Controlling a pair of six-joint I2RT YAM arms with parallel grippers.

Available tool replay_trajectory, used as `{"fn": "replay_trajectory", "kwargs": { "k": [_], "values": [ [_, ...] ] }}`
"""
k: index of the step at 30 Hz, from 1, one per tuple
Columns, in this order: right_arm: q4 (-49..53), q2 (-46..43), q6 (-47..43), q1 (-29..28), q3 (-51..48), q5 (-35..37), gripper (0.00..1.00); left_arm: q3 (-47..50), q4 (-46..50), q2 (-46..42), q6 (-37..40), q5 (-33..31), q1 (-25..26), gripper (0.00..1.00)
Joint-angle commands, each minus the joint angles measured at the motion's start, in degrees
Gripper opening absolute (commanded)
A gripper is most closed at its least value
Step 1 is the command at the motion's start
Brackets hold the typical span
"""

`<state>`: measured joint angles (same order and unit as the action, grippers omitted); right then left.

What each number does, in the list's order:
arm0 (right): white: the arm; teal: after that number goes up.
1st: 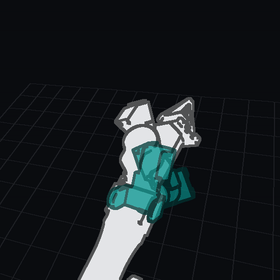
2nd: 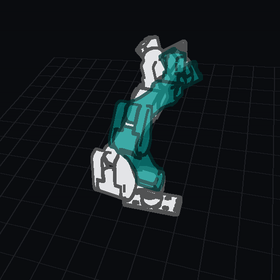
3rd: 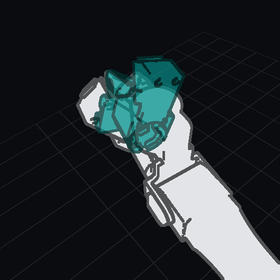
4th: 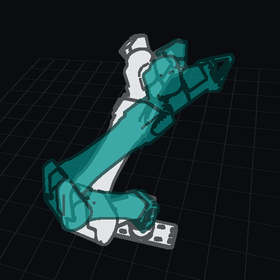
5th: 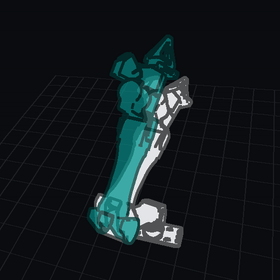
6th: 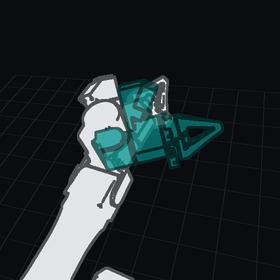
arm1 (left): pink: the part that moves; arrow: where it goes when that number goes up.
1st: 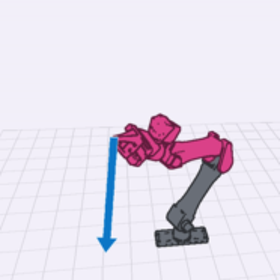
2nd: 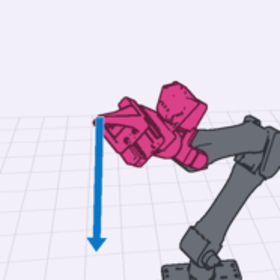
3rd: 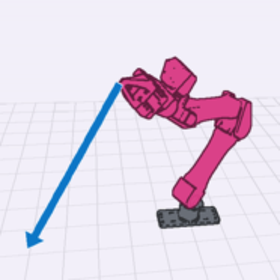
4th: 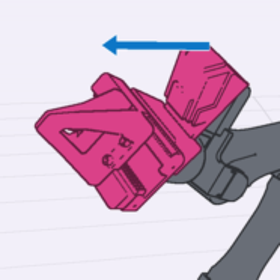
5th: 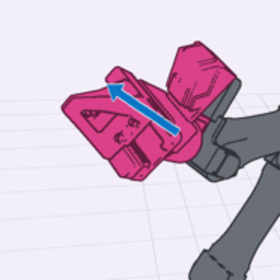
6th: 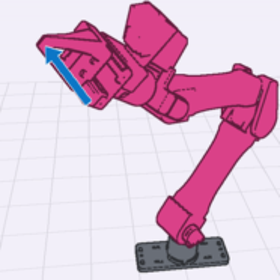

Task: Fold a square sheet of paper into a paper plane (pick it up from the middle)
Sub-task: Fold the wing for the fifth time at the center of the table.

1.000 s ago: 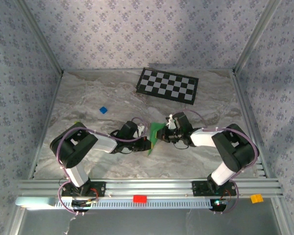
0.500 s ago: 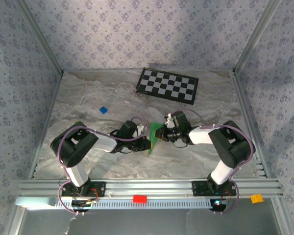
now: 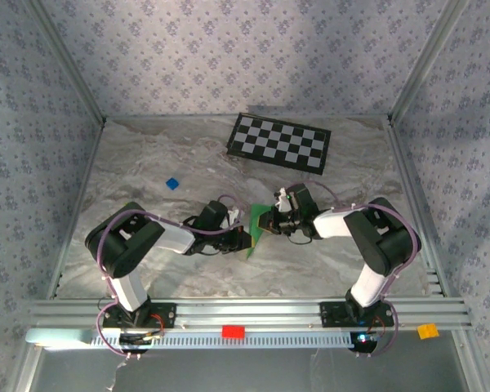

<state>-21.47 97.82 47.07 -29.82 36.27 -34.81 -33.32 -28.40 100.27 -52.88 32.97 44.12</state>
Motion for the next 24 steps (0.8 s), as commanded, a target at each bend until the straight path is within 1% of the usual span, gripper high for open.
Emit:
{"fn": "replay_trajectory", "kwargs": {
  "k": [1,12,24],
  "values": [
    [-0.9,0.8,-0.1,0.4,1.2,-1.0,0.09,2.0,4.5,3.1,-0.3,-2.3,-0.3,0.0],
    [-1.6,2.7,0.3,0.5,2.1,-1.4,0.1,3.4,2.5,3.9,-2.3,-2.2,-0.5,0.0],
    [1.0,6.5,0.7,-0.1,1.9,1.7,0.1,3.0,4.3,4.1,-1.4,-2.6,-0.5,0.0]
  ]
}}
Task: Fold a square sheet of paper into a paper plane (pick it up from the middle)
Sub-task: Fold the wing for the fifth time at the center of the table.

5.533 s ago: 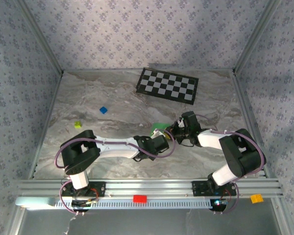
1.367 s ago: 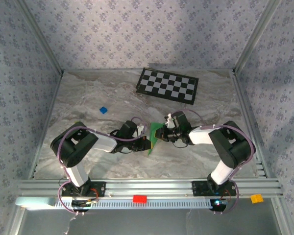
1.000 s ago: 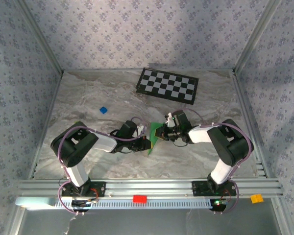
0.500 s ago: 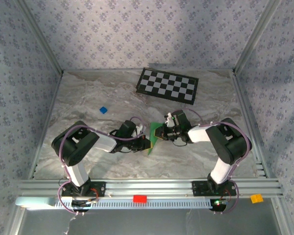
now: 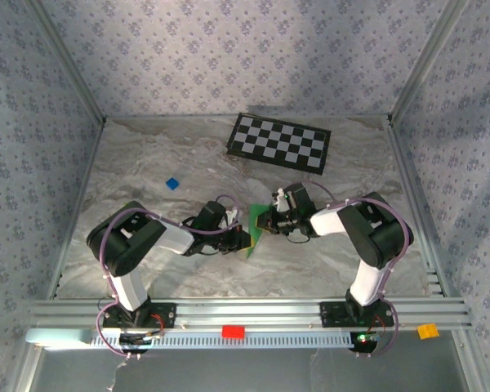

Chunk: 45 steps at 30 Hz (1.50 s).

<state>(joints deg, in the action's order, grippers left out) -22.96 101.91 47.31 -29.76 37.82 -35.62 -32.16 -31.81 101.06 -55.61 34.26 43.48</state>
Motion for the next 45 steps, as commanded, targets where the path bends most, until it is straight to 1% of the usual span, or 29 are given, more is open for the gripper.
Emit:
{"fn": "replay_trajectory", "kwargs": {
  "k": [1,3,6,10,16,18,20,24,26,28,31,32,33,37,39,42,43,45],
  "values": [
    [2.7,2.6,0.6,-0.2,0.2,2.9,0.1,1.8,7.9,3.0,1.4,-3.6,0.1,0.0],
    [3.7,2.7,0.7,-0.2,0.1,3.6,0.1,1.7,8.0,2.0,1.6,-3.0,0.1,0.0],
    [4.3,2.6,0.5,-0.3,0.0,4.1,0.1,1.2,9.3,-0.1,2.4,-2.0,0.1,0.07],
    [5.5,2.6,0.3,-0.4,0.2,4.4,0.1,-0.1,12.1,-2.5,4.0,-0.9,0.3,0.11],
    [7.3,2.7,-0.2,-0.7,0.6,5.3,0.09,-0.9,13.5,-3.4,5.0,1.3,0.6,0.09],
    [7.6,2.9,-0.2,-0.7,0.7,5.5,0.09,-1.0,13.5,-3.4,5.2,2.0,0.7,0.03],
    [7.8,2.9,-0.3,-0.7,0.8,5.6,0.09,-1.1,14.4,-3.3,5.9,2.4,0.8,0.0],
    [8.5,3.1,-0.3,-0.7,0.8,5.9,0.09,-1.4,16.0,-2.8,6.9,3.0,0.8,0.0],
    [8.8,3.2,-0.3,-0.7,0.9,6.0,0.09,-1.3,16.4,-2.7,7.0,3.3,0.9,0.05],
    [8.9,3.2,-0.3,-0.7,0.9,6.2,0.09,-1.2,16.9,-2.7,7.2,3.4,0.8,0.08],
    [9.3,3.2,-0.3,-0.7,0.9,6.4,0.09,-1.1,17.7,-3.1,7.7,3.8,0.8,0.07],
    [9.4,3.2,-0.3,-0.7,1.0,6.5,0.09,-1.0,17.8,-3.1,7.9,3.9,0.8,0.02],
    [9.5,3.3,-0.3,-0.7,0.9,6.5,0.09,-1.0,18.1,-3.2,8.1,4.1,0.9,0.0],
    [10.1,3.6,0.0,-0.7,1.2,6.7,0.08,-1.2,20.4,-3.2,9.3,4.3,0.9,0.0],
    [10.0,3.6,0.0,-0.7,1.1,6.9,0.08,-1.2,21.3,-3.5,9.7,4.0,0.9,0.06],
    [10.3,3.6,0.1,-0.7,1.1,6.9,0.08,-1.1,21.8,-3.8,10.0,4.4,0.9,0.08],
    [10.5,3.5,0.0,-0.7,1.1,7.0,0.08,-1.1,22.1,-4.1,10.2,4.5,0.9,0.08],
    [10.5,3.4,0.0,-0.7,1.1,7.1,0.08,-1.1,22.9,-4.5,10.5,4.3,0.9,0.04]
  ]
}}
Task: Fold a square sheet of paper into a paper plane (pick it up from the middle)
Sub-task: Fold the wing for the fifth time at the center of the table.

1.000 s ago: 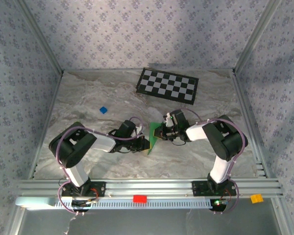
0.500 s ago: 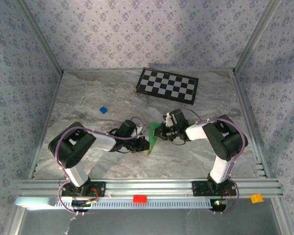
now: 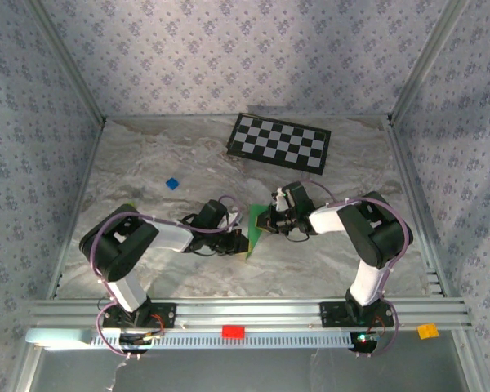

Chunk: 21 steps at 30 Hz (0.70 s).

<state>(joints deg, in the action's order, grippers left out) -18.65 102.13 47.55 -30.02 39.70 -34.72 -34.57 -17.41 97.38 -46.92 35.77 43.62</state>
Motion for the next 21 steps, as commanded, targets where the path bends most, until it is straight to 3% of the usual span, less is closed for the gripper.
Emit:
{"fn": "replay_trajectory", "kwargs": {
  "k": [1,5,10,12,17,21],
  "values": [
    [6.3,3.1,-0.2,-0.4,-0.7,6.3,0.08,1.4,8.9,-1.1,2.0,2.7,0.8,0.01],
    [6.3,3.0,-0.3,-0.5,-0.8,6.5,0.08,1.7,10.1,-1.7,2.5,2.5,0.8,0.0],
    [6.6,3.0,-0.3,-0.5,-0.7,6.9,0.08,1.7,10.5,-2.3,3.1,3.1,0.9,0.06],
    [7.0,3.0,-0.4,-0.5,-0.7,7.1,0.08,1.7,10.8,-2.7,3.3,3.2,1.0,0.0],
    [7.5,3.0,-0.6,-0.6,-0.7,7.5,0.08,1.3,11.3,-2.5,4.2,4.3,1.1,0.0],
    [8.1,2.9,-0.8,-0.6,-0.6,7.7,0.08,1.4,11.9,-2.6,4.8,4.6,1.2,0.07]
  ]
}}
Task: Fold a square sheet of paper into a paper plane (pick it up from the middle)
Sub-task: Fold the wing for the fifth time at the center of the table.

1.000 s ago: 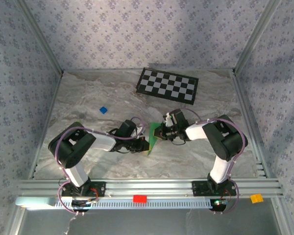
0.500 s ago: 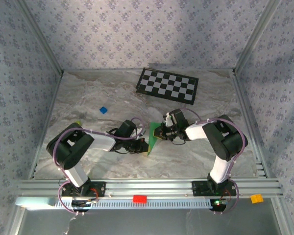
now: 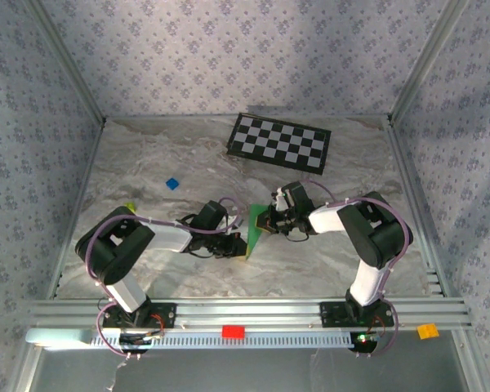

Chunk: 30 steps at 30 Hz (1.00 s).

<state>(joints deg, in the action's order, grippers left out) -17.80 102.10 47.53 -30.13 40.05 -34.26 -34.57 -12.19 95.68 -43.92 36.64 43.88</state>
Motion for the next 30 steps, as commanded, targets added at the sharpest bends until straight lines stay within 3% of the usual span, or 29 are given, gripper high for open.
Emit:
{"fn": "replay_trajectory", "kwargs": {
  "k": [1,3,13,15,19,21,24,30],
  "values": [
    [7.2,3.0,-0.7,-0.4,-0.9,7.3,0.08,1.3,6.7,-0.9,1.9,4.0,0.9,0.06],
    [7.4,3.0,-0.7,-0.5,-1.0,7.5,0.08,1.2,6.8,-1.0,2.3,4.4,1.1,0.0],
    [8.0,3.0,-0.8,-0.5,-0.9,7.8,0.08,0.4,11.7,-0.8,3.9,2.3,1.4,0.05],
    [8.2,3.1,-0.8,-0.5,-0.9,7.9,0.08,0.4,11.8,-0.7,4.1,2.5,1.4,0.0],
    [8.3,3.1,-0.9,-0.5,-0.7,8.0,0.08,0.3,12.2,-0.3,4.4,2.7,1.4,0.0],
    [8.4,3.1,-0.9,-0.5,-0.7,8.1,0.08,0.3,12.6,-0.3,4.5,2.4,1.5,0.06],
    [8.6,3.2,-0.8,-0.5,-0.7,8.2,0.08,0.4,12.9,-0.4,4.7,2.5,1.5,0.0],
    [8.7,3.2,-0.9,-0.6,-0.7,8.3,0.08,1.0,12.8,-0.9,4.6,2.4,1.5,0.0]
  ]
}}
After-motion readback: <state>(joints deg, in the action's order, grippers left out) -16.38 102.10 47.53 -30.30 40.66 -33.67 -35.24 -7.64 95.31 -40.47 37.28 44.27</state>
